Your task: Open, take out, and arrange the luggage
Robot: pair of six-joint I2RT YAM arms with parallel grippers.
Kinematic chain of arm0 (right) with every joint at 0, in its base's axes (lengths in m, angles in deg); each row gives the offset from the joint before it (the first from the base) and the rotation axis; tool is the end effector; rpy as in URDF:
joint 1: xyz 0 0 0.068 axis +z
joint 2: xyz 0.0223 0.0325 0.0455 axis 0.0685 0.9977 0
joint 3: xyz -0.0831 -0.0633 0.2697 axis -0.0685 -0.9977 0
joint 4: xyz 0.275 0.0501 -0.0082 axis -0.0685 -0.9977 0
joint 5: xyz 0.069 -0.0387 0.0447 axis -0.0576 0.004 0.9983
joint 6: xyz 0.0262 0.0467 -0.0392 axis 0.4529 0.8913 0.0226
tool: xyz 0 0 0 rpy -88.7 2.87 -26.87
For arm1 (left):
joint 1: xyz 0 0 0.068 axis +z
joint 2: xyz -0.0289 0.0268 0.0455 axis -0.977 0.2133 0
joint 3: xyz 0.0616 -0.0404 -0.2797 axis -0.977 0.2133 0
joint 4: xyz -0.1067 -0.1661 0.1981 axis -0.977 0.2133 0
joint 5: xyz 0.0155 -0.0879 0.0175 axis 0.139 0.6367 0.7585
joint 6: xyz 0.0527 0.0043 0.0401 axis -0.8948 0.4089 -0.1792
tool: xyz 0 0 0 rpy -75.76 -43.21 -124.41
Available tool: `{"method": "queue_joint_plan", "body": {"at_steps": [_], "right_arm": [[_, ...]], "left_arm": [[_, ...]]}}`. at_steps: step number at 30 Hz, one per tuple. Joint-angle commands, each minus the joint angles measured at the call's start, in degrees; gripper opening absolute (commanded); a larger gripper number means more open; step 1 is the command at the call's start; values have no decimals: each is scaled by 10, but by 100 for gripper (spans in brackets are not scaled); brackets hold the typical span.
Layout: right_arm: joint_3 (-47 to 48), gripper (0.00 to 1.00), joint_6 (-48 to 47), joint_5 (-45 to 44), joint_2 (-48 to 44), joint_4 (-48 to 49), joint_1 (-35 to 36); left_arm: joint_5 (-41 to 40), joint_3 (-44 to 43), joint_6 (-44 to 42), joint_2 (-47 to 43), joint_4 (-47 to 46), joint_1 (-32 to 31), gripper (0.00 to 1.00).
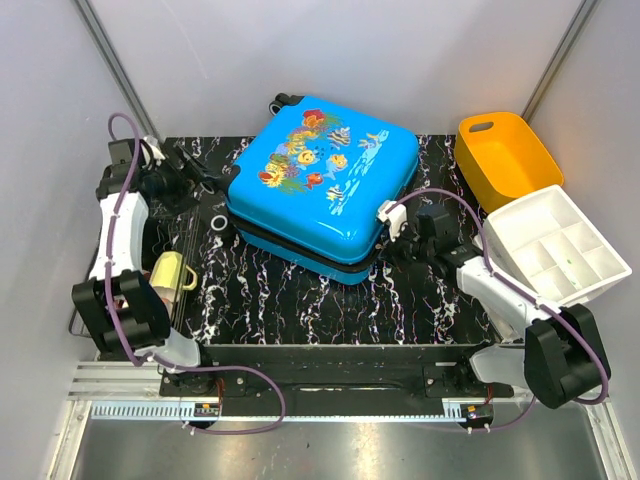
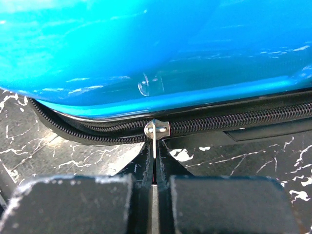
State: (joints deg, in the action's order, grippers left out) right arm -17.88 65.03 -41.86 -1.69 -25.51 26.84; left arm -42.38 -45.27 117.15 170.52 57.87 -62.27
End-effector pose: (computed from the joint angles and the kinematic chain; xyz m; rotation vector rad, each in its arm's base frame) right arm 0.2555 0.1322 0.2219 -1.0109 1.9734 0.5263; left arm 0.3489 0.0676 0.3483 -0.6655 2.2245 -0.7864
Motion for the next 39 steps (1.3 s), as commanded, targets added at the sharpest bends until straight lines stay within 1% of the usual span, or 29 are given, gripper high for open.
{"method": "queue_joint_plan", "body": {"at_steps": [1, 5, 8, 13, 17, 18, 20, 24, 26, 27, 28, 32, 35, 39], "right_arm": [[8, 0, 9, 38, -32, 46, 22], [9, 0, 8, 31, -36, 40, 24], [10, 0, 9, 28, -38, 38, 25], [14, 0, 9, 22, -36, 37, 28], [14, 0, 7, 20, -37, 38, 33], [14, 0, 7, 17, -37, 37, 33], [14, 0, 9, 15, -37, 36, 35], [17, 0, 8, 12, -34, 39, 36], [18, 0, 8, 10, -34, 39, 35], [18, 0, 8, 10, -34, 39, 35], [18, 0, 7, 9, -33, 39, 36], [17, 0, 6, 8, -33, 40, 35], [18, 0, 6, 9, -31, 41, 35], [21, 0, 2, 9, -28, 42, 36]], "left_arm": [[-41, 1, 93, 31, -82, -7, 99], [-55, -31, 120, 74, -105, -23, 99], [-59, -38, 143, 104, -138, -36, 99], [-52, -83, 165, 151, -166, -54, 99], [-39, -99, 173, 173, -182, -63, 99], [-37, -99, 178, 177, -182, -63, 97], [-27, -98, 180, 179, -190, -64, 91], [-19, -82, 182, 172, -200, -59, 82], [-13, -76, 185, 164, -201, -56, 82], [-12, -66, 184, 159, -200, -55, 88], [-13, -60, 183, 149, -201, -53, 91], [-13, -36, 181, 131, -208, -45, 96], [-11, -27, 180, 131, -211, -42, 96], [-6, -24, 191, 134, -219, -41, 90]]}}
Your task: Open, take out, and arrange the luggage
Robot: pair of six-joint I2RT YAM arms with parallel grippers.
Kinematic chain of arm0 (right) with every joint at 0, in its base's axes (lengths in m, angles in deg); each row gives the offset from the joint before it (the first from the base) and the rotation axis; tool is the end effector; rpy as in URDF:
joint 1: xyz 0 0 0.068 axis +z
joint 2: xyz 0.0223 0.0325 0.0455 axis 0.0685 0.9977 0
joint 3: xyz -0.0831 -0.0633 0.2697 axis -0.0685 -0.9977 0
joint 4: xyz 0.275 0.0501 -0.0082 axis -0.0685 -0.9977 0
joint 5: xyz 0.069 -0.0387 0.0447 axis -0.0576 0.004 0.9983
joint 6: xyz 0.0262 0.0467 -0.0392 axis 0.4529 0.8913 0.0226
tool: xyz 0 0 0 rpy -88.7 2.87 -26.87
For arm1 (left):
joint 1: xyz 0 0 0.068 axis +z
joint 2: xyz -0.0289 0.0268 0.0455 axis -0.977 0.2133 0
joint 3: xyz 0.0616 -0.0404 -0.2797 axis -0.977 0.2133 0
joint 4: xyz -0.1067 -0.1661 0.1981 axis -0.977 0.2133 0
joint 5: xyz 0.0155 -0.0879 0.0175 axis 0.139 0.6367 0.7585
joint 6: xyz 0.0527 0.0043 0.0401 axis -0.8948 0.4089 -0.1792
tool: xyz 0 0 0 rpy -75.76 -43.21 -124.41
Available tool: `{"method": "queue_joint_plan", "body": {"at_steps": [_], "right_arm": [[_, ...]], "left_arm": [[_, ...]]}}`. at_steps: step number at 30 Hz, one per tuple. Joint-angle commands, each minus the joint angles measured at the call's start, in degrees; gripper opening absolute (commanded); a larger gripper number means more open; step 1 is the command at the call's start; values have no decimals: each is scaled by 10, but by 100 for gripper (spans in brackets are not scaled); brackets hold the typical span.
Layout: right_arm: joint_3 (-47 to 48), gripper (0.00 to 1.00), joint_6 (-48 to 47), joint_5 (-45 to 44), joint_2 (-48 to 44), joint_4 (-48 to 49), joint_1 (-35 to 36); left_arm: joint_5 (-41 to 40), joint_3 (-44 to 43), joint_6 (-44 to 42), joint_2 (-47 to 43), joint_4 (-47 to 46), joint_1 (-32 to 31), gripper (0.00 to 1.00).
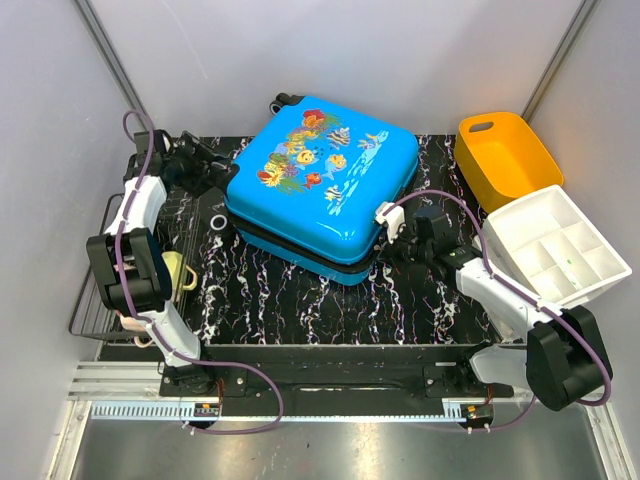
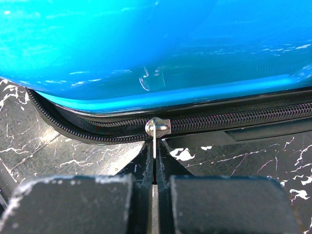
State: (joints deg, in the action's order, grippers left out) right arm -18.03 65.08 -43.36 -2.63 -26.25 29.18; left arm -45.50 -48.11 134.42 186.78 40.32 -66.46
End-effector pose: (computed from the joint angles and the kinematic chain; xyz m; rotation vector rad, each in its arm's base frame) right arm 0.2479 0.1402 0.2237 -1.0406 1.9653 0.5198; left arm 0.4380 0.0613 0.2849 -0.9185 2.1348 -0.9062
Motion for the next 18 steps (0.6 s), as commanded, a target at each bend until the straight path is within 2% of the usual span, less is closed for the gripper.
{"method": "queue_joint_plan", "body": {"at_steps": [1, 3, 4, 7, 10, 11, 13, 14, 15, 16, 18], "right_arm": [[23, 0, 2, 24, -18, 50, 13], [24, 0, 0, 23, -18, 50, 12], [24, 0, 0, 22, -18, 50, 12], [24, 0, -5, 13, -20, 52, 12], [20, 0, -21, -8, -26, 52, 12], [20, 0, -36, -31, -29, 53, 12], [21, 0, -57, -56, -30, 57, 9], [22, 0, -77, -64, -29, 58, -4], [27, 0, -83, -59, -28, 64, -15], [32, 0, -88, -52, -23, 65, -32], [53, 0, -100, -36, -1, 66, -77]], "left_arm": [[28, 7, 20, -29, -48, 1, 84], [32, 9, 24, -29, -53, 1, 76], [33, 10, 23, -29, -53, 2, 65], [36, 11, 22, -29, -53, 9, 47], [40, -2, 9, -22, -32, 20, 38], [42, -11, -5, -19, -17, 23, 29], [44, -19, -21, -11, 0, 32, 20], [49, -33, -42, -7, 26, 34, 10], [54, -40, -55, -2, 40, 36, 5], [52, -46, -69, 5, 53, 39, 1], [37, -69, -113, 13, 96, 41, 0]]}}
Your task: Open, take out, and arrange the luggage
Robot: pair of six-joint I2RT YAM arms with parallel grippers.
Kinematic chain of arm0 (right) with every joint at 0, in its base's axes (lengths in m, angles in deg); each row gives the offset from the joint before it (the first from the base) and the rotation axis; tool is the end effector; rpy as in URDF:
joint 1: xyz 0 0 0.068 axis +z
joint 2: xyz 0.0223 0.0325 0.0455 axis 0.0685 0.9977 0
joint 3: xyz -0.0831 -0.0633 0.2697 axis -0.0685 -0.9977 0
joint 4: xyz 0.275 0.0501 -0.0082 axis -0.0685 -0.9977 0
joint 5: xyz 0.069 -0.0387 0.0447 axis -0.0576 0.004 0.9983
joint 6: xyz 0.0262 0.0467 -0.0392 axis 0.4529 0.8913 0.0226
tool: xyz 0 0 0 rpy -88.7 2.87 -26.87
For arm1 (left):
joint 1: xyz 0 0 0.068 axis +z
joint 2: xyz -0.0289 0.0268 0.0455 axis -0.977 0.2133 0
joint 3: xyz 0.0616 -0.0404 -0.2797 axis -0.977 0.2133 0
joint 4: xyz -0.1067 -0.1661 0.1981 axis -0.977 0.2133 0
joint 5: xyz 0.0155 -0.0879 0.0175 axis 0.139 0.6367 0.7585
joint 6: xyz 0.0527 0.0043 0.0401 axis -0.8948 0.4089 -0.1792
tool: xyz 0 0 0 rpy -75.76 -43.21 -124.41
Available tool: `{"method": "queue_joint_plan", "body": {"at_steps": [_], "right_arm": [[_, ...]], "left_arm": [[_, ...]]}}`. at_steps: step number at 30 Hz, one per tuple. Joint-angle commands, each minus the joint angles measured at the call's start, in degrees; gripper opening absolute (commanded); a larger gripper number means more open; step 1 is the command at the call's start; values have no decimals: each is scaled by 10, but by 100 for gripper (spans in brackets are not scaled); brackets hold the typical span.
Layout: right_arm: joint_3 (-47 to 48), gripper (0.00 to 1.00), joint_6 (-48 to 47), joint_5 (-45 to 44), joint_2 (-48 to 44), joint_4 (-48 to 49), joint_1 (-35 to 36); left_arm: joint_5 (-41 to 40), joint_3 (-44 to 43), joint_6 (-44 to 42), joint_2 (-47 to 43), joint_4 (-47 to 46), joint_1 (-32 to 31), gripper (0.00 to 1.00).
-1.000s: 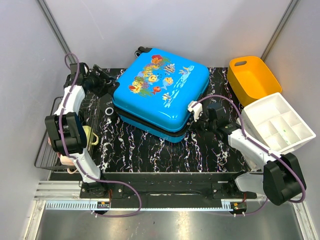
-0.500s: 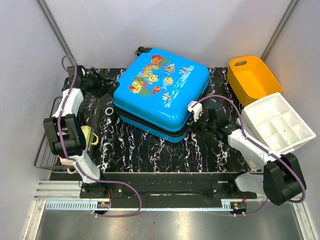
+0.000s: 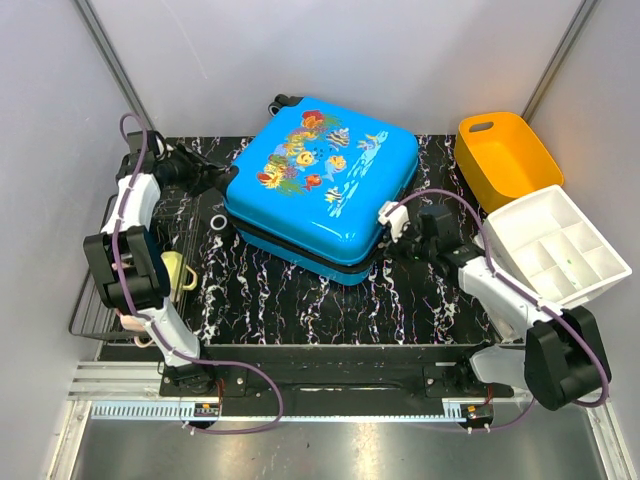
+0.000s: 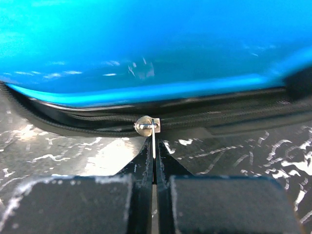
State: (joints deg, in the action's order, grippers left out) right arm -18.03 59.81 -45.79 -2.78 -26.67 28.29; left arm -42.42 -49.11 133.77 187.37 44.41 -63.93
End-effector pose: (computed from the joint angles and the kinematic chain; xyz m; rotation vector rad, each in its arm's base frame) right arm 0.2507 0.1344 0.2232 -1.0931 1.9356 0.4145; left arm 0.4324 0.0775 0.2814 -0.9687 2.1683 -0.9395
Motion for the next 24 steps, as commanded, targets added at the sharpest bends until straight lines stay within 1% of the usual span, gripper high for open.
{"method": "queue_joint_plan", "body": {"at_steps": [1, 3, 6, 7, 10, 11, 13, 16, 19, 22, 24], "right_arm": [[61, 0, -54, -5, 8, 70, -83], [78, 0, -79, 12, 35, 83, -124], [110, 0, -106, 32, 79, 116, -162], [118, 0, -111, 36, 93, 122, -171], [153, 0, -122, 46, 143, 147, -192], [161, 0, -121, 54, 165, 157, -198], [185, 0, -121, 84, 181, 154, -203], [185, 0, -110, 134, 172, 140, -201], [154, 0, -102, 152, 150, 119, -187], [100, 0, -91, 154, 110, 117, -144], [65, 0, -76, 149, 92, 119, -100]], "left_arm": [[5, -67, -120, 10, 68, 18, 0], [3, -93, -154, 27, 102, 20, 0], [-2, -134, -202, 53, 137, 21, 0], [-2, -162, -214, 65, 150, 21, 0], [-6, -207, -254, 94, 177, 21, 0], [-7, -220, -270, 101, 189, 21, 0], [-8, -257, -284, 122, 201, 21, 0], [-2, -290, -312, 139, 220, 20, 0], [-1, -314, -344, 149, 232, 19, 0], [9, -318, -361, 150, 239, 17, 0], [22, -313, -363, 149, 239, 15, 0]]}}
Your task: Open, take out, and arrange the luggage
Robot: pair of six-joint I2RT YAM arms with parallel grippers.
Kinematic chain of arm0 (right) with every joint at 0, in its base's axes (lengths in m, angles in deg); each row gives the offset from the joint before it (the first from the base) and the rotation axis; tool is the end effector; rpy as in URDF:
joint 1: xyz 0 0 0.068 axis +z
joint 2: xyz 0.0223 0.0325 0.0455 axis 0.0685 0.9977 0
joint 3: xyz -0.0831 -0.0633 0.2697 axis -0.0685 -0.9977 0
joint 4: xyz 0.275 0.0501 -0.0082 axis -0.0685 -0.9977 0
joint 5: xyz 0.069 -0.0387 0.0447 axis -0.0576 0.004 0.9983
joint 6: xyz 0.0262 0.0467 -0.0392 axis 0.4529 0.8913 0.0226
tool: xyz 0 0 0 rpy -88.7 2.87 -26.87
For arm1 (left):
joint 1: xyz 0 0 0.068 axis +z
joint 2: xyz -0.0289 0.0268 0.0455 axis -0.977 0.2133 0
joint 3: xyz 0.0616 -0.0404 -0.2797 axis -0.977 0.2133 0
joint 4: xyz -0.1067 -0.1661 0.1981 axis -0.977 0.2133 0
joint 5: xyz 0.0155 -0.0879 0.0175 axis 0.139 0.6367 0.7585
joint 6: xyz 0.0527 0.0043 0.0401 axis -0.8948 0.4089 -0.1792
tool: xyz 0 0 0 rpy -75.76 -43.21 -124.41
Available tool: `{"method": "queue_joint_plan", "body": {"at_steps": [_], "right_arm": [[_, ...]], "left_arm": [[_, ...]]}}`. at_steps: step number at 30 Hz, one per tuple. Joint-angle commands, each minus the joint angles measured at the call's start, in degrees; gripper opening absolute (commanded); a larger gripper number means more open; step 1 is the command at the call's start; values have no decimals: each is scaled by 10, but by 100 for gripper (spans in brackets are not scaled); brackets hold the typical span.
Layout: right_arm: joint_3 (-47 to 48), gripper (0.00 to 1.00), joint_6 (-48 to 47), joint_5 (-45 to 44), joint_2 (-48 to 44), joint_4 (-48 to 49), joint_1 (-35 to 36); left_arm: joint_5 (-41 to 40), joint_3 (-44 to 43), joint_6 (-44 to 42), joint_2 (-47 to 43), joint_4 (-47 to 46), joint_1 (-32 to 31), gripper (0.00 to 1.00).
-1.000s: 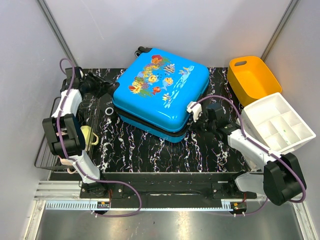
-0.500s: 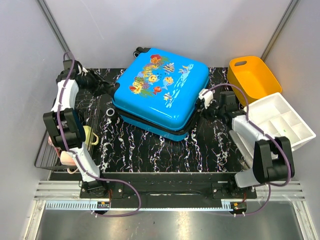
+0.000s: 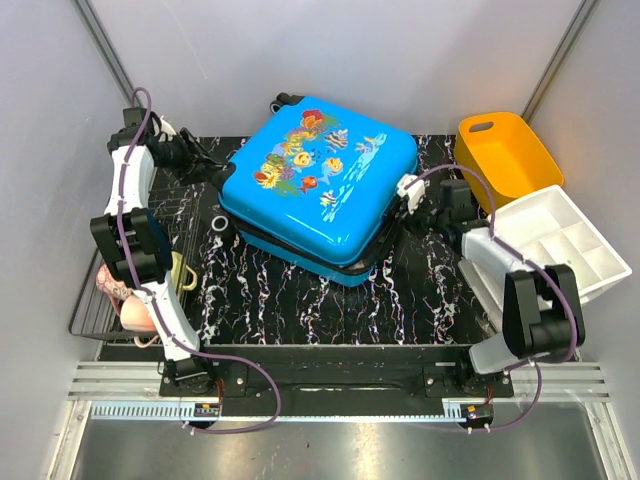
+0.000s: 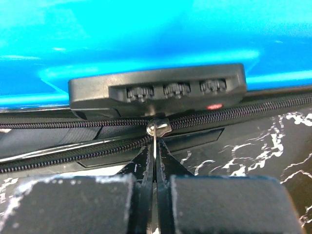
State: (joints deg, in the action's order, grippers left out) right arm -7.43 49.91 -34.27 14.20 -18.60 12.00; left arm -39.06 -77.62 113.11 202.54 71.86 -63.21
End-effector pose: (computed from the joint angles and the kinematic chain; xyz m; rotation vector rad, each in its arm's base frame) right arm 0.3459 0.0778 0.2157 -1.0434 1.8476 0.3629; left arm 0.4752 0.0916 0.3014 -0.6882 2.4306 -0.8718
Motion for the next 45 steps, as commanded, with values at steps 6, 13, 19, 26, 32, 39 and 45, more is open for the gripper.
{"method": "queue_joint_plan", "body": {"at_steps": [6, 13, 19, 26, 32, 39, 45], "right_arm": [[-105, 0, 123, -10, -130, 71, 188], [-107, 0, 143, -101, -183, 25, 212], [-69, 0, 64, -49, -175, -54, 93], [-18, 0, 20, -39, -126, -61, 15], [44, 0, 55, -56, -48, -7, -34], [61, 0, 40, -46, -4, 89, -75], [120, 0, 48, 9, 90, 172, -115]], "left_arm": [[21, -7, -140, -3, -34, 8, 0], [16, -37, -182, 30, -8, 8, 0], [4, -50, -198, 63, -1, 9, 0], [-15, -77, -210, 82, 0, 9, 0], [-20, -87, -218, 91, 6, 9, 0], [-25, -101, -220, 102, 8, 9, 0], [-31, -105, -224, 107, 13, 9, 0]]}}
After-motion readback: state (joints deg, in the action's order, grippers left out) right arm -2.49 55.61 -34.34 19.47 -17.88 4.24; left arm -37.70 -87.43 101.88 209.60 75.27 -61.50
